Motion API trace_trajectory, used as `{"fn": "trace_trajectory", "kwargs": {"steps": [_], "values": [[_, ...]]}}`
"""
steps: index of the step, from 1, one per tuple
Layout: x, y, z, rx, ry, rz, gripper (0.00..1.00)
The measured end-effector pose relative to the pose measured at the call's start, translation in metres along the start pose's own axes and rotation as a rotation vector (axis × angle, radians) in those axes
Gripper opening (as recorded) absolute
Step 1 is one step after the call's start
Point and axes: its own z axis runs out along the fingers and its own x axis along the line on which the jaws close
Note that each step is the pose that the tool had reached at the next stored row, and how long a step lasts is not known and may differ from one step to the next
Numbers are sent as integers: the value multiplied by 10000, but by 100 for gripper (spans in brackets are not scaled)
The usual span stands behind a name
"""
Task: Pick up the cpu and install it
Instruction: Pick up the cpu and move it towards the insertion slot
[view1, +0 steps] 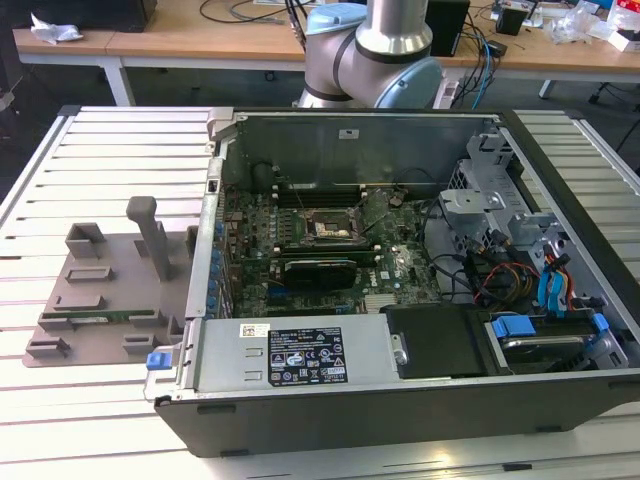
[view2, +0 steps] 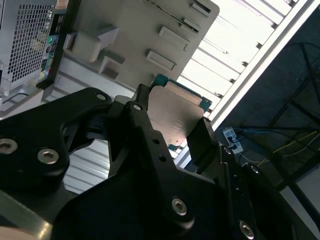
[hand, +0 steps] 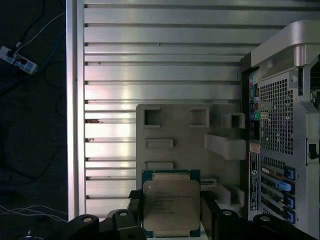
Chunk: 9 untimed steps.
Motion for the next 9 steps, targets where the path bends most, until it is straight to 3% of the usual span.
{"fn": "trace_trajectory", "kwargs": {"steps": [9], "values": [[-28, 0, -5, -22, 1, 0, 55]]}}
